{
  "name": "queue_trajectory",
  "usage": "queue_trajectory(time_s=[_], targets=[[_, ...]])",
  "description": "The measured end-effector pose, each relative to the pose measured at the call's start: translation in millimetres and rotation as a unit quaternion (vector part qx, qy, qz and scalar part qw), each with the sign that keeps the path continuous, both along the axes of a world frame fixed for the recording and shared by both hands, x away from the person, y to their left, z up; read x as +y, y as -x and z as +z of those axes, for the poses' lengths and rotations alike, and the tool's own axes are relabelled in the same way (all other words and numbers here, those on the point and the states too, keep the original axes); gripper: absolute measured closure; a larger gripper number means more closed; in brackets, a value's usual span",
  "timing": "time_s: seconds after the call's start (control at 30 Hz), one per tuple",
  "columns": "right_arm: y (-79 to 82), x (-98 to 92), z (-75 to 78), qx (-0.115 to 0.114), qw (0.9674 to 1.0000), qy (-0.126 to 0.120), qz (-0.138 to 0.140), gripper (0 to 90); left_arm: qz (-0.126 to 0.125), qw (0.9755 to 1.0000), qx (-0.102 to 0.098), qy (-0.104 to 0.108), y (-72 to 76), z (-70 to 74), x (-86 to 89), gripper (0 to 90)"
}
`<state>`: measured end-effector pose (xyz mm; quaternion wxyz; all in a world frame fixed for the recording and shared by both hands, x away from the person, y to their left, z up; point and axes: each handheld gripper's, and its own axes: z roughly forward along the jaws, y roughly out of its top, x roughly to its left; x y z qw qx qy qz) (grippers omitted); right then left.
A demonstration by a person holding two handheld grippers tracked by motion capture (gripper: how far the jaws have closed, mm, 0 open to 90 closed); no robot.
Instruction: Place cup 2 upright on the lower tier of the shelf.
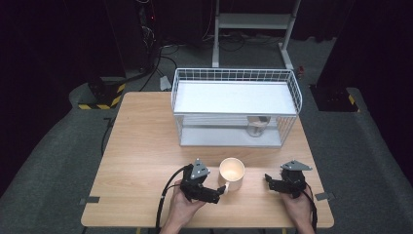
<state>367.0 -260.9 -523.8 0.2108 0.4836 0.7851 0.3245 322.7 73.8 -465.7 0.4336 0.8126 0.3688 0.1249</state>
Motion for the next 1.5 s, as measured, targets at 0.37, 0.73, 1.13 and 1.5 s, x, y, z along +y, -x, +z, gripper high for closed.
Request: queue_trajectory(time_s=[0.37, 0.73, 1.13, 1.5], targets=[[0.0, 0.0, 0.0, 0.0, 1.0, 0.0, 0.0, 19.1, -0.01, 0.9999, 0.0, -0.006, -6.9, 2.9, -18.9, 1.7], [0.0, 0.0, 0.0, 0.0, 1.0, 0.0, 0.0, 19.1, -0.019, 0.9995, 0.003, -0.027, -15.6, 2.2, -39.5, 0.7], [0.0, 0.0, 0.0, 0.0, 1.0, 0.0, 0.0, 19.1, -0.013, 0.9991, 0.004, -0.039, -25.0, -0.9, -52.8, 1.5], [0.0, 0.1, 0.0, 0.0, 1.0, 0.0, -0.001, 19.2, 0.002, 0.9986, -0.002, -0.053, -29.2, -4.8, -60.7, 7.0]])
